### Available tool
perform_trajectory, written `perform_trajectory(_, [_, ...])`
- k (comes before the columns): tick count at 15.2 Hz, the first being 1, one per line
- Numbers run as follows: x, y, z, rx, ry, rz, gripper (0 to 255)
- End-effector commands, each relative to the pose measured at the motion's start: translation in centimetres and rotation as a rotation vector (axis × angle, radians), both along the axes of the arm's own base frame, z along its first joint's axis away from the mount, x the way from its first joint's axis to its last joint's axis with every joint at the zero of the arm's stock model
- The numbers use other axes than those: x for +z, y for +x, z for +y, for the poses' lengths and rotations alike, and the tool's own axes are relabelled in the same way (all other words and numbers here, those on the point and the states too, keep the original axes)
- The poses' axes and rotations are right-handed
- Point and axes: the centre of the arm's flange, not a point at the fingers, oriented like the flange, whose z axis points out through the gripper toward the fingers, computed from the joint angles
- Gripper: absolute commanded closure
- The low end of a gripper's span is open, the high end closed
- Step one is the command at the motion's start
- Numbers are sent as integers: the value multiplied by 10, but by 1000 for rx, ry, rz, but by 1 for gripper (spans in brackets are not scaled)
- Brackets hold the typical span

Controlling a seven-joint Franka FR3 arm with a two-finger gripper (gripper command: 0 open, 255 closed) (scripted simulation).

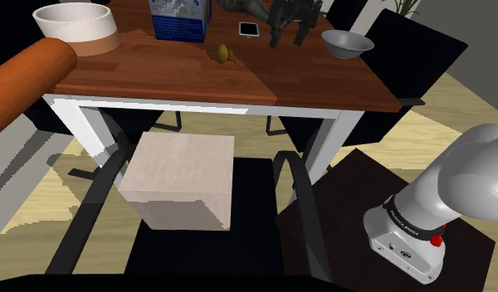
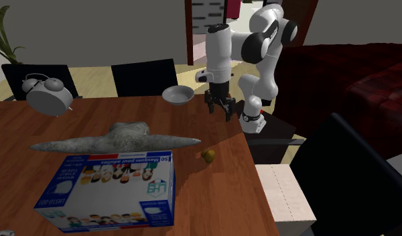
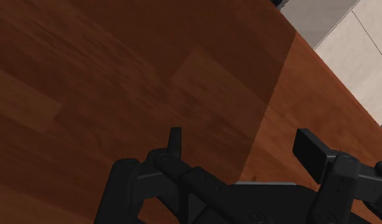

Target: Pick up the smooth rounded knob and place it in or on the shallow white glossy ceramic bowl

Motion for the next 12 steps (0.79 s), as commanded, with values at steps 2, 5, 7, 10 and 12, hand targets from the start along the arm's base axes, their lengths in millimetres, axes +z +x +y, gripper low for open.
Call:
perform_trajectory(2, [-6,38,18,-1,12,7,0])
perform_trajectory(5, [-9,74,34,-2,22,12,0])
perform_trajectory(7, [-11,98,44,-2,29,16,0])
perform_trajectory(10, [-15,135,60,-3,40,22,0])
perform_trajectory(12, [-16,150,66,-3,44,25,0])
